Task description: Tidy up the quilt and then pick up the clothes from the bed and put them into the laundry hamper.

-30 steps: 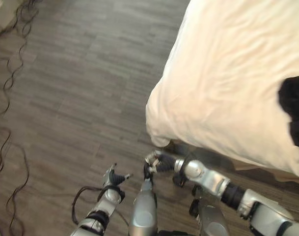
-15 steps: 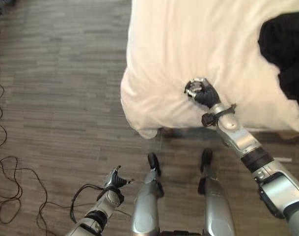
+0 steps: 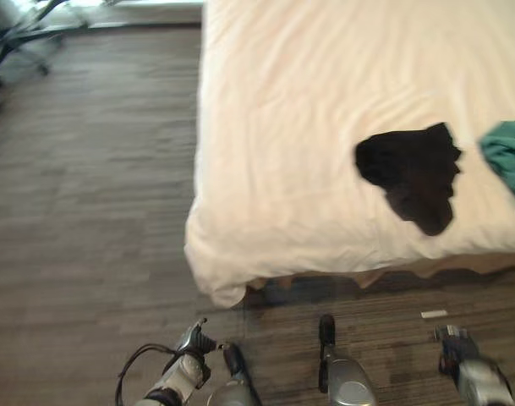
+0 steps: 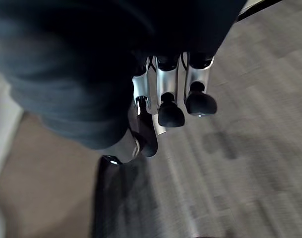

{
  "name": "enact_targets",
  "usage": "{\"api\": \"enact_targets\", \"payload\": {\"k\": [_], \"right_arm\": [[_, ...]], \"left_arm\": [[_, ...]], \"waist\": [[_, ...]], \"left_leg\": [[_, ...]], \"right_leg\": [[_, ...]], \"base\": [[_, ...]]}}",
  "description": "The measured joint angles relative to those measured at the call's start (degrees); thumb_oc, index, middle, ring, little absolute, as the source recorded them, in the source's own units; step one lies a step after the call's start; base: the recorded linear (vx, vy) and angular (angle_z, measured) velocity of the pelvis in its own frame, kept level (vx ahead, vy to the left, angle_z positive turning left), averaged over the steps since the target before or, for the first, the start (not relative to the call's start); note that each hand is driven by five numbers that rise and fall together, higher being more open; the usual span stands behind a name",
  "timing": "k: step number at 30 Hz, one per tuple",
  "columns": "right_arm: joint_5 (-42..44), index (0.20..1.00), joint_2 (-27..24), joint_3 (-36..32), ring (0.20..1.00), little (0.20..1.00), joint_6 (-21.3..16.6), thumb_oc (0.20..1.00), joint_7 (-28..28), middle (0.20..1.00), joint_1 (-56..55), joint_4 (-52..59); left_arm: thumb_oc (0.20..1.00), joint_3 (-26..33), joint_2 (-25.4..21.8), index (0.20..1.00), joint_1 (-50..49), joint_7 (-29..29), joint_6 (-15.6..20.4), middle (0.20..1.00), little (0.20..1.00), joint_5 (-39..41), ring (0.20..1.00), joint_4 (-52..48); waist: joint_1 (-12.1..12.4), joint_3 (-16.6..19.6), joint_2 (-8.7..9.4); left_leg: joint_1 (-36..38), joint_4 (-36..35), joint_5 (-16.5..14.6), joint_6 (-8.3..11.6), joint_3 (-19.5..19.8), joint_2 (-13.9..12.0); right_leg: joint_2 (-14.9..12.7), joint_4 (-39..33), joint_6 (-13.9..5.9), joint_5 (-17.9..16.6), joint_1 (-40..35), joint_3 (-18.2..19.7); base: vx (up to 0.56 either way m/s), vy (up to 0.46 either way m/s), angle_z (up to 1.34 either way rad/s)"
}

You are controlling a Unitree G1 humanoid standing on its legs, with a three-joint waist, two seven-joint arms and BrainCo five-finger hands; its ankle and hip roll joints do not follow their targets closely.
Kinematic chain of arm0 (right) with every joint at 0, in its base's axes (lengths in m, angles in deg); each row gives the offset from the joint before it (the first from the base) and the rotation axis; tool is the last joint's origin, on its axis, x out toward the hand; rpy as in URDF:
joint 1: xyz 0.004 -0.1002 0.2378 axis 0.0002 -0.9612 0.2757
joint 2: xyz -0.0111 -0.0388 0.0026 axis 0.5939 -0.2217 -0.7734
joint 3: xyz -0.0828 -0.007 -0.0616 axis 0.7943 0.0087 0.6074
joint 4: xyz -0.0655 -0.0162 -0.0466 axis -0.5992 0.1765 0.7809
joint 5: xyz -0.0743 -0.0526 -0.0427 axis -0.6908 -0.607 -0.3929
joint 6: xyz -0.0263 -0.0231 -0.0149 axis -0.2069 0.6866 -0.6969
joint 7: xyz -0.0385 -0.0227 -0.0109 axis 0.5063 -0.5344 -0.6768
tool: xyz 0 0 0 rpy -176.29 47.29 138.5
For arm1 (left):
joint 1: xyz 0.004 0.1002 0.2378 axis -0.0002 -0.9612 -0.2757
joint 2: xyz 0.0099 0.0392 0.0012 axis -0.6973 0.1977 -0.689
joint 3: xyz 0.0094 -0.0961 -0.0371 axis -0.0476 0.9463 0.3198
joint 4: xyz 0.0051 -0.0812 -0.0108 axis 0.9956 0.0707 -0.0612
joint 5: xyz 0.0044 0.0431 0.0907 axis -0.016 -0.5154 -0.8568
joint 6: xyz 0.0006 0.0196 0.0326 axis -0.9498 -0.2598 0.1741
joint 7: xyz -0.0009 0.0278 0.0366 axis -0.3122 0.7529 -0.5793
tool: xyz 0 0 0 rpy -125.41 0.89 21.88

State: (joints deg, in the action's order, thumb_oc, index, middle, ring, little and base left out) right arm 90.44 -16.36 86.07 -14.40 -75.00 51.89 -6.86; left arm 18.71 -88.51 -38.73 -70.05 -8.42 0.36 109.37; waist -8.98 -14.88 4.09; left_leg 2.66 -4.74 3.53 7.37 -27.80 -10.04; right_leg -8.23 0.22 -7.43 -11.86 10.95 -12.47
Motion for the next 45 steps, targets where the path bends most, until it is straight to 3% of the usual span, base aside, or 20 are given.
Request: {"api": "enact_targets", "payload": {"k": [1,4,6,8,10,11,12,13,15,16,18,19,23,28,32,36,39,41,43,45], "right_arm": [[-0.2,1.000,1.5,2.4,1.000,1.000,0.9,1.000,0.1,1.000,0.5,-2.4],[-2.2,1.000,4.1,4.9,1.000,1.000,2.5,1.000,0.9,1.000,-0.7,-9.1],[-3.1,1.000,5.4,6.4,1.000,1.000,2.7,1.000,1.5,1.000,-1.8,-9.8],[-5.4,1.000,5.8,8.7,1.000,1.000,2.6,1.000,2.0,1.000,-1.4,-11.2],[-7.8,1.000,6.8,9.4,1.000,1.000,2.0,1.000,1.9,1.000,0.1,-11.4],[-9.2,1.000,7.8,13.7,1.000,1.000,1.9,1.000,1.3,1.000,2.9,-10.5],[-10.8,1.000,8.2,17.1,1.000,1.000,1.7,1.000,0.9,1.000,6.0,-10.4],[-12.7,1.000,8.6,20.5,1.000,1.000,1.2,1.000,0.9,1.000,10.1,-10.0],[-13.4,1.000,7.7,19.2,1.000,1.000,0.1,1.000,0.6,1.000,9.2,-7.6],[-13.4,1.000,6.2,19.8,1.000,1.000,1.0,1.000,0.0,1.000,6.2,-7.3],[-13.5,1.000,6.9,19.8,1.000,1.000,1.6,1.000,-0.1,1.000,5.7,-9.7],[-13.6,1.000,4.5,20.3,1.000,1.000,1.1,1.000,-0.2,1.000,7.5,-11.0],[-15.7,1.000,3.2,19.9,1.000,1.000,1.0,1.000,-0.1,1.000,-0.6,-8.0],[-15.8,1.000,8.3,17.9,1.000,1.000,1.5,1.000,0.5,1.000,-0.5,-8.3],[-15.6,1.000,10.3,16.1,1.000,1.000,0.9,1.000,0.3,1.000,1.6,-8.8],[-15.6,1.000,10.3,13.1,1.000,1.000,0.2,1.000,-0.2,1.000,6.2,-8.0],[-15.7,1.000,10.1,12.8,1.000,1.000,0.8,1.000,-0.5,1.000,4.7,-9.5],[-15.7,1.000,10.2,12.6,1.000,1.000,0.7,1.000,-0.2,1.000,2.8,-9.3],[-15.7,1.000,7.6,13.2,1.000,1.000,0.7,1.000,-0.4,1.000,4.1,-9.2],[-15.9,1.000,7.0,14.8,1.000,1.000,0.8,1.000,-0.9,1.000,6.3,-9.0]], "left_arm": [[1.000,-0.8,-0.2,1.000,-0.5,-0.3,-0.2,1.000,1.000,-0.1,1.000,1.6],[1.000,-2.4,1.6,1.000,0.7,-0.8,-0.1,1.000,1.000,-1.5,1.000,4.7],[1.000,-3.8,2.6,1.000,-0.3,-1.5,0.0,1.000,1.000,-2.5,1.000,6.3],[1.000,-5.7,4.0,1.000,-0.9,-2.5,-0.4,1.000,1.000,-4.0,1.000,8.7],[1.000,-4.8,4.9,1.000,-0.4,-2.1,-0.5,1.000,1.000,-4.2,1.000,7.7],[1.000,-5.6,3.8,1.000,0.2,-1.6,-0.6,1.000,1.000,-4.2,1.000,5.2],[1.000,-6.3,3.2,1.000,-0.4,-1.1,-0.9,1.000,1.000,-4.1,1.000,2.4],[1.000,-8.6,3.2,1.000,1.1,0.0,0.2,1.000,1.000,-4.5,1.000,4.5],[1.000,-7.8,5.1,1.000,3.1,0.1,0.3,1.000,1.000,-4.6,1.000,5.8],[1.000,-7.9,6.8,1.000,5.2,0.5,0.8,1.000,1.000,-4.5,1.000,5.0],[1.000,-7.9,6.9,1.000,5.9,1.1,2.6,1.000,1.000,-4.5,1.000,3.1],[1.000,-6.8,8.5,1.000,6.0,1.3,2.8,1.000,1.000,-4.4,1.000,3.9],[1.000,-7.3,9.0,1.000,4.5,0.5,3.1,1.000,1.000,-4.5,1.000,7.0],[1.000,-6.8,6.0,1.000,4.6,0.4,2.1,1.000,1.000,-4.5,1.000,8.7],[1.000,-7.3,5.7,1.000,5.7,0.1,3.1,1.000,1.000,-6.7,1.000,8.2],[1.000,-6.4,6.8,1.000,4.8,-0.7,2.7,1.000,1.000,-9.2,1.000,11.1],[1.000,-6.1,6.8,1.000,-0.5,-0.8,2.7,1.000,1.000,-11.0,1.000,10.7],[1.000,-2.8,4.7,1.000,-2.6,-0.5,3.1,1.000,1.000,-10.1,1.000,10.0],[1.000,2.0,4.2,1.000,-2.9,-0.4,2.8,1.000,1.000,-8.6,1.000,7.1],[1.000,2.3,3.8,1.000,-3.7,0.7,2.2,1.000,1.000,-7.6,1.000,7.7]], "waist": [[1.1,0.5,-0.46],[1.0,3.7,-2.35],[0.2,6.5,-3.01],[1.4,9.0,-4.93],[2.4,9.4,-3.47],[4.2,9.3,-0.75],[5.1,9.0,1.99],[7.5,8.6,3.27],[4.6,7.4,1.04],[4.2,6.6,-1.01],[7.3,6.7,-1.53],[9.1,5.4,-5.69],[6.3,6.4,-4.54],[3.1,4.9,-1.21],[2.5,4.1,-2.14],[0.2,3.0,-2.68],[0.0,4.5,-4.93],[0.9,4.6,-2.64],[5.1,4.2,-1.78],[6.8,4.5,-0.86]], "left_leg": [[3.7,-0.3,-1.7,0.08,-5.9,-2.3],[7.2,-0.3,-2.8,2.04,-12.4,-3.7],[9.3,2.6,-4.3,4.46,-14.4,-5.2],[9.2,11.9,-6.4,1.47,-9.9,-9.2],[3.7,28.6,-1.4,2.09,-0.3,-11.8],[-6.0,45.8,1.1,2.76,12.9,-9.5],[-8.7,46.7,-4.2,2.05,21.5,-0.9],[-11.8,42.6,-9.9,-1.71,32.6,11.7],[-16.1,37.0,-8.8,0.91,32.7,9.1],[-20.8,32.2,-5.0,2.40,33.3,6.2],[-22.0,21.2,-6.0,0.78,33.7,6.9],[-23.7,13.1,-2.7,1.81,39.2,2.6],[-21.0,18.2,-2.2,-4.63,32.0,6.6],[-8.9,5.5,1.4,-10.32,28.0,8.3],[-7.8,1.2,1.5,-10.98,30.3,9.6],[-5.2,-0.2,-0.3,-11.17,29.8,10.5],[-1.5,2.0,-5.6,-7.88,29.9,8.0],[-8.3,27.4,-11.7,1.12,27.9,8.6],[-21.3,57.0,0.3,3.39,29.8,8.4],[-21.1,52.3,-1.2,1.99,28.0,7.4]], "right_leg": [[1.5,2.2,0.62,-1.5,1.8,-11.7],[-3.4,17.2,3.95,11.2,5.2,-23.7],[-2.8,22.3,5.76,15.6,6.2,-20.7],[3.9,15.6,10.47,15.7,3.2,-14.5],[8.2,10.7,14.50,12.2,1.3,-8.6],[10.1,5.5,13.22,9.2,-0.9,-2.2],[10.2,4.1,14.66,7.0,-0.9,5.8],[9.2,0.8,9.06,5.7,-2.0,13.7],[11.5,1.4,10.31,7.7,-4.0,9.9],[14.8,-0.3,14.38,9.3,-7.2,9.9],[14.2,-1.0,4.16,14.1,-8.3,10.0],[16.5,14.8,8.40,17.1,-3.3,15.0],[13.3,5.0,10.60,17.9,-13.7,16.5],[10.1,42.8,1.37,17.5,4.3,9.9],[8.5,17.3,1.04,20.0,5.0,8.3],[4.8,-3.1,-1.36,14.6,3.8,-2.6],[3.9,12.1,2.59,16.9,2.7,-4.0],[3.0,8.3,6.70,14.8,-3.3,-5.4],[4.8,6.9,9.89,14.7,-6.8,-1.9],[6.2,2.7,10.11,13.7,-12.7,2.8]], "base": [[0.28,-0.017,-1.90],[0.23,-0.143,-1.05],[0.26,-0.213,-1.08],[0.23,-0.340,-1.43],[0.24,-0.063,-1.85],[0.32,0.104,-2.59],[0.45,0.134,-4.37],[0.12,0.035,-3.16],[0.38,0.166,-1.65],[0.56,0.294,-0.93],[0.55,0.260,-2.21],[0.46,0.164,-2.82],[0.38,0.158,-1.14],[0.35,0.134,-0.39],[0.64,-0.006,0.49],[0.55,-0.033,0.19],[0.57,-0.086,0.29],[0.42,-0.146,0.32],[0.53,-0.051,-0.81],[0.45,0.062,-1.27]]}}
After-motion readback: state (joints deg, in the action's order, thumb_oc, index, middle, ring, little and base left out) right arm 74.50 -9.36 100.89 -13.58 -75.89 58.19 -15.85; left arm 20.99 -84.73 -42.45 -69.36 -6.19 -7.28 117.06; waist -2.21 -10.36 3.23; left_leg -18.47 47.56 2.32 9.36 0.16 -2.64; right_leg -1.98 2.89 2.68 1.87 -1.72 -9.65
